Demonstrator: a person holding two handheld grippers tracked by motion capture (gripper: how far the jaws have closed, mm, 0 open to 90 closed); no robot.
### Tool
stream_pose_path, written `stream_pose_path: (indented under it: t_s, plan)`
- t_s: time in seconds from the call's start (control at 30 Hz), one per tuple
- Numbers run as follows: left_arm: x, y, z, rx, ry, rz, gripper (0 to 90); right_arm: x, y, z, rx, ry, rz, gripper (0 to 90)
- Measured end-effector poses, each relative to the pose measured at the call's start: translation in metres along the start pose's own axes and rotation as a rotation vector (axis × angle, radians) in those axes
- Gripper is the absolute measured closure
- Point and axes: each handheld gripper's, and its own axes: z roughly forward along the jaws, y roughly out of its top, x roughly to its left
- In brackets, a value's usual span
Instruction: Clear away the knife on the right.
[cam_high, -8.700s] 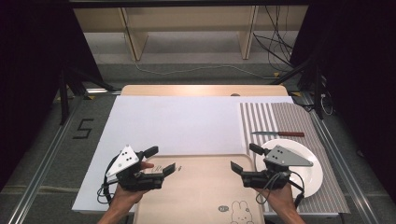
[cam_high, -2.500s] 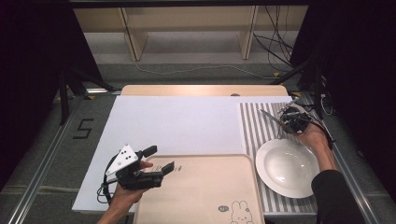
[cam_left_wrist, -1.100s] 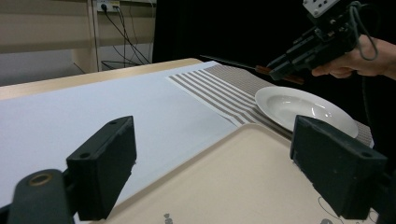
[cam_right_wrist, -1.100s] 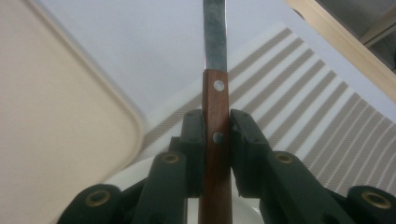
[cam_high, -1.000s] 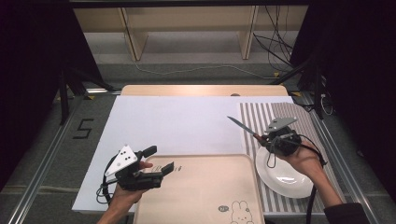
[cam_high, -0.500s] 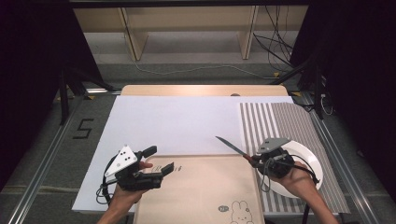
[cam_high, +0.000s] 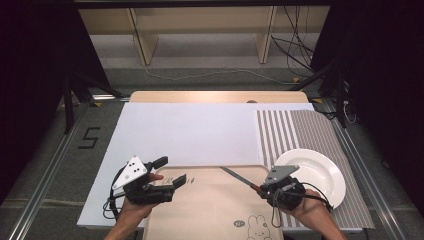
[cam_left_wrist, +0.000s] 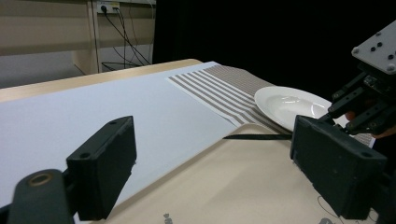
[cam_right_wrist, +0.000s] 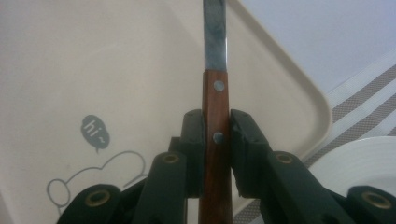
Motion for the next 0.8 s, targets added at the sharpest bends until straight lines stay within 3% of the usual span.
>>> stream_pose_path:
  t_s: [0.5,0.8]
  plan:
    - [0.000,0.000,0.000,0.000,0.001,0.001,14.4,0.027,-0.002,0.015,0.080,0.067,0.005,77.0]
    - [0.000,0.000,0.000,0.000,0.000,0.000,14.4,0.033,-0.007,0.019,0.134,0.081,0.034,77.0]
